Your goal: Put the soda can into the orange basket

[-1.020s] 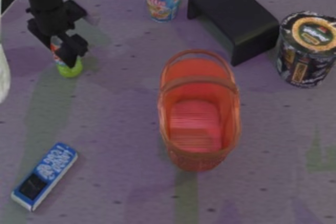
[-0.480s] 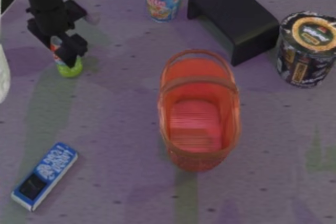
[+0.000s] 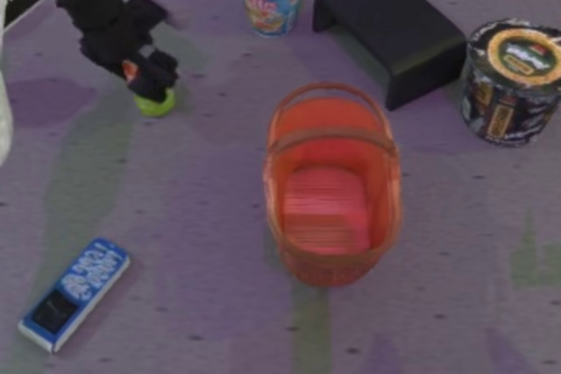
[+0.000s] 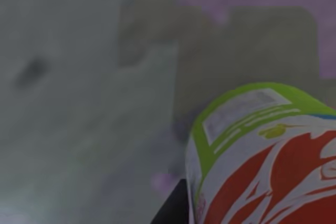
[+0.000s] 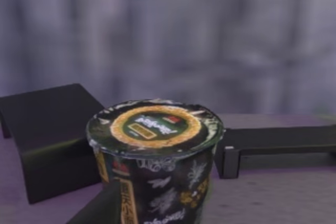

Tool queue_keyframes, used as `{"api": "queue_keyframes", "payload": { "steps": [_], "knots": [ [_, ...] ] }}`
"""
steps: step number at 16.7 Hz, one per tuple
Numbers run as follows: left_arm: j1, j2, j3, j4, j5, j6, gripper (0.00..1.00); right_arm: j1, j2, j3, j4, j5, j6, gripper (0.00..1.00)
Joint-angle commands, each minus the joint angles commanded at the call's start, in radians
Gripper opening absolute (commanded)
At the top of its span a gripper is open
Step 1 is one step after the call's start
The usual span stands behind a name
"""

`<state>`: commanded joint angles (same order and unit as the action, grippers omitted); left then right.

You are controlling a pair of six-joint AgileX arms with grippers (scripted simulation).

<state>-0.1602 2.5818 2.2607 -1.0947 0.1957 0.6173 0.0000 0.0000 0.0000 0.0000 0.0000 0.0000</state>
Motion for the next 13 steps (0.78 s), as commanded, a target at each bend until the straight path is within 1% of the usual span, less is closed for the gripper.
{"api": "queue_keyframes", "payload": {
  "steps": [3, 10, 13],
  "knots": [
    [-0.024, -0.081, -0.138, 0.255, 0.156, -0.068, 0.0, 0.0, 0.0, 0.0, 0.0, 0.0, 0.0, 1.0],
    [-0.091, -0.333, -0.498, 0.994, 0.578, -0.26, 0.0, 0.0, 0.0, 0.0, 0.0, 0.0, 0.0, 1.0],
    [-0.12, -0.431, -0.658, 1.297, 0.749, -0.35, 0.0, 0.0, 0.0, 0.0, 0.0, 0.0, 0.0, 1.0]
  ]
}}
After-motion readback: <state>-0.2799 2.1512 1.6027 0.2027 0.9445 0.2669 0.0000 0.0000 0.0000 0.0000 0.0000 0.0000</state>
